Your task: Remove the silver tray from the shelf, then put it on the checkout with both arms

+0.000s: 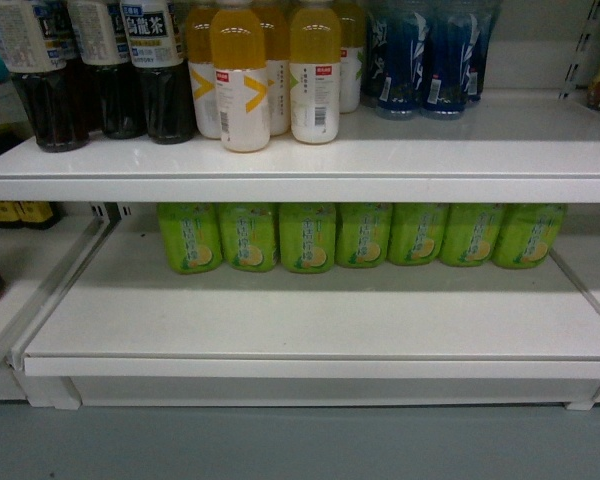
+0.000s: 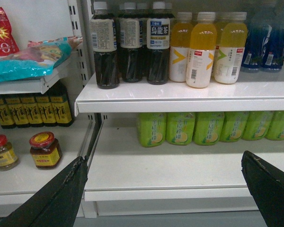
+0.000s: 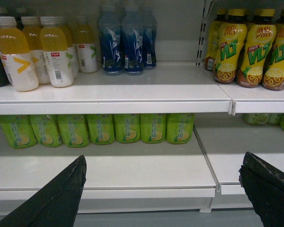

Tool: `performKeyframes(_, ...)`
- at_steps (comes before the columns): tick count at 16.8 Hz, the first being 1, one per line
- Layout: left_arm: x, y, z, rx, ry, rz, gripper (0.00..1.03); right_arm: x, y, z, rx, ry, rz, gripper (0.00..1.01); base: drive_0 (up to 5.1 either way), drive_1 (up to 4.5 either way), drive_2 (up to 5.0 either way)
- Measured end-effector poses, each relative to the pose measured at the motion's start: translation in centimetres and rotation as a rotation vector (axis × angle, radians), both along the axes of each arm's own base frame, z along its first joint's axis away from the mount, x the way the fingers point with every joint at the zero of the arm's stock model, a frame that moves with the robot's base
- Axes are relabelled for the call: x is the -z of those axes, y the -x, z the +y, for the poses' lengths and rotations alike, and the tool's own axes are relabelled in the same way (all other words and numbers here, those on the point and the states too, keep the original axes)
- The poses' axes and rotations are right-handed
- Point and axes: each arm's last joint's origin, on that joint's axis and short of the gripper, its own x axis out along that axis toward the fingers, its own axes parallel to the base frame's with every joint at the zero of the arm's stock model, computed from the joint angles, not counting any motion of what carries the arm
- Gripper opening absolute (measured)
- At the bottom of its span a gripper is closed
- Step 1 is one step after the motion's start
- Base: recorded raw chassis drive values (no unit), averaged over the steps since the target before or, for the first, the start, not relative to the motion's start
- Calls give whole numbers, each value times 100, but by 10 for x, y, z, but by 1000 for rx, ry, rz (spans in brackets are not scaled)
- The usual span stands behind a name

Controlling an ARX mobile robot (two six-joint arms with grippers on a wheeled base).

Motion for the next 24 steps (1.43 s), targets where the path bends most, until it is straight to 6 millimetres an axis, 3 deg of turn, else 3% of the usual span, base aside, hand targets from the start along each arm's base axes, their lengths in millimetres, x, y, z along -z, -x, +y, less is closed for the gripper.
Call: performKeyframes(24, 0, 0, 0, 0, 0, 3, 98, 0, 0, 0, 0, 0, 2, 98, 0, 0, 0)
